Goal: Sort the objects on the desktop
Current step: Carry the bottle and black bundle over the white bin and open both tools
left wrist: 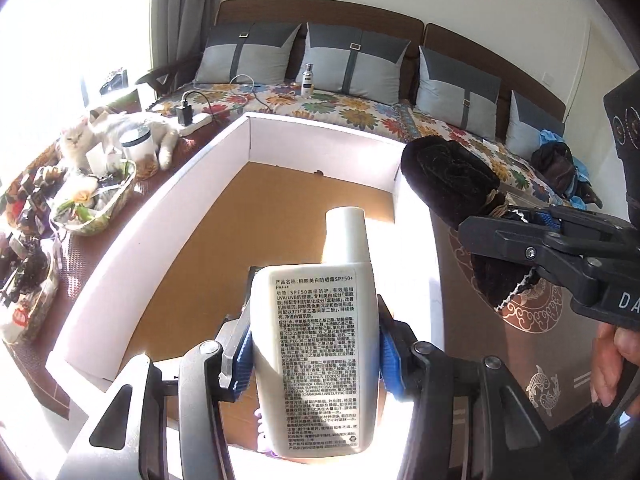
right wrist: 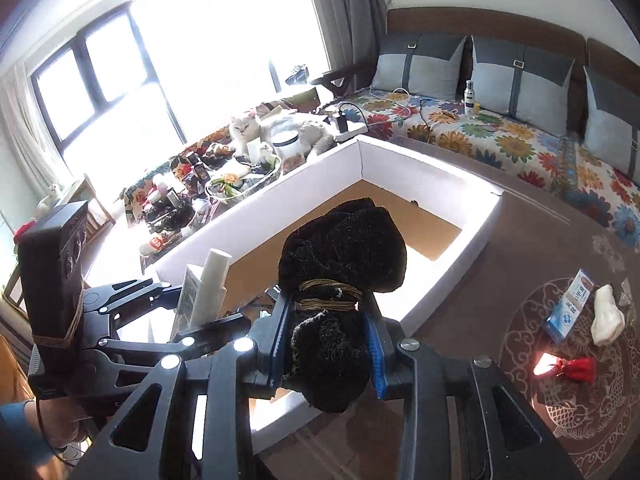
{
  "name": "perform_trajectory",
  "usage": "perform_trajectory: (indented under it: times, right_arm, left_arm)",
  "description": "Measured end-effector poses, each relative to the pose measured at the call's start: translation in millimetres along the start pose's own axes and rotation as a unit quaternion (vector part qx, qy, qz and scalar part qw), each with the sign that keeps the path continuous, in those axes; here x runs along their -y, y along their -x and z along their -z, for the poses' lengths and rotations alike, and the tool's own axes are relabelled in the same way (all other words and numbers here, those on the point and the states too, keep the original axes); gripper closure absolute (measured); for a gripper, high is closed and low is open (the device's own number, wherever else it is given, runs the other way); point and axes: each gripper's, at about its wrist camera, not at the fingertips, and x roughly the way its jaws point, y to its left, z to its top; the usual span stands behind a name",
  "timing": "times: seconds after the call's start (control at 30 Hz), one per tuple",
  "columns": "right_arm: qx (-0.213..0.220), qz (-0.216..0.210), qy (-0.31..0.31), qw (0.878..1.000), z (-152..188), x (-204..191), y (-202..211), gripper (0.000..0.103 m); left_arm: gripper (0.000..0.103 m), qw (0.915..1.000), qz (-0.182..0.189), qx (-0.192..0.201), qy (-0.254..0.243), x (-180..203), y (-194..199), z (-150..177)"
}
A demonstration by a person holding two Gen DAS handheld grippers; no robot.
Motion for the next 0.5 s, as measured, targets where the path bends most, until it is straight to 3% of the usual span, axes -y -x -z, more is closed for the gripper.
perform_trajectory:
  times: [0.23, 0.27, 0.33, 0.37, 0.4, 0.5]
  right_arm:
    - [-0.054, 0.001, 0.045, 0.998, 0.5, -64.0, -73.6, 0.064]
    - [-0.073, 0.004, 0.052, 0.996, 3.7, -66.6, -83.7, 0.054]
    - [-0.103, 0.011, 0.067, 0.992, 9.4, -70.7, -99.5, 0.035]
    - [-0.106, 0.016, 0.076, 0.991, 11.8, -73.4, -102.3, 0.029]
    - [-0.103, 0.02, 0.081, 0.991, 14.0, -74.9, -101.8, 0.027]
    - [-0.081, 0.023, 0.079, 0.993, 17.8, -70.3, -89.3, 0.017]
  left_arm:
    - [0.052, 0.9975, -0.037, -0.051, 0.032, -60.7, -31.9, 17.7]
    - [0.051, 0.9964, -0.038, -0.066, 0.037, -63.9, -38.5, 19.9]
    - [0.037, 0.9941, -0.048, -0.088, 0.042, -69.8, -47.4, 24.8]
    - [0.021, 0.9935, -0.056, -0.089, 0.044, -73.0, -48.3, 26.9]
    - [0.015, 0.9934, -0.061, -0.084, 0.047, -75.4, -46.8, 28.6]
    - [0.015, 0.9939, -0.061, -0.069, 0.061, -76.4, -35.9, 31.9]
